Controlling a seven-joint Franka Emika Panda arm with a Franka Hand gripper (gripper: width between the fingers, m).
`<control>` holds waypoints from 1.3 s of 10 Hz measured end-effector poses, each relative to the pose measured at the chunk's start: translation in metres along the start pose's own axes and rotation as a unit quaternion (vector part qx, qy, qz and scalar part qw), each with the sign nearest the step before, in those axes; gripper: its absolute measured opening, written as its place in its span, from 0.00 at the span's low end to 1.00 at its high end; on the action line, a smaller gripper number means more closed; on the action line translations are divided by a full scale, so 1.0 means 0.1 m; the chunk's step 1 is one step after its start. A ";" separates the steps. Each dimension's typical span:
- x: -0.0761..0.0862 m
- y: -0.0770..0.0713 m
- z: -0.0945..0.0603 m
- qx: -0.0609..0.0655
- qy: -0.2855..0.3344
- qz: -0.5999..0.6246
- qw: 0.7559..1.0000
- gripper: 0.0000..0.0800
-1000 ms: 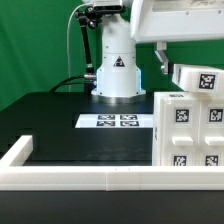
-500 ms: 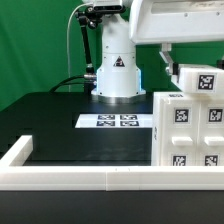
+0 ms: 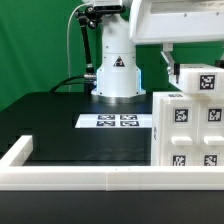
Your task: Assemble cabinet
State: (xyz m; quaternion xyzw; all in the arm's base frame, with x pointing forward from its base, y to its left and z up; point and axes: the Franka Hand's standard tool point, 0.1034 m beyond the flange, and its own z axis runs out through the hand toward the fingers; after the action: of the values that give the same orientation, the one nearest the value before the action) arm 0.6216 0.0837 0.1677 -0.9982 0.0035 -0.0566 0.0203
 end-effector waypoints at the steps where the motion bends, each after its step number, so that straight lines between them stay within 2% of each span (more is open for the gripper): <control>1: 0.00 0.00 0.00 0.001 0.000 0.047 0.999 0.70; 5: -0.01 0.00 -0.01 0.001 0.001 0.208 0.978 0.70; 8: 0.00 0.07 0.02 0.011 0.008 0.333 0.943 0.70; 11: 0.01 0.09 0.03 0.014 0.014 0.444 0.896 0.70; 12: 0.01 0.09 0.02 0.014 0.014 0.505 0.863 0.70; 13: 0.01 0.09 0.02 0.014 0.014 0.542 0.840 0.70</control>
Offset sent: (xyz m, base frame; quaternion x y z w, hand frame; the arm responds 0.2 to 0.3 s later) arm -0.0153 -0.0037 0.0013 -0.0391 0.0114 0.2615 0.9643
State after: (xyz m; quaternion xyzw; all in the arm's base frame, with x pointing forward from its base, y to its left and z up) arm 0.6233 0.0746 0.1655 -0.8354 0.5439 -0.0508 0.0613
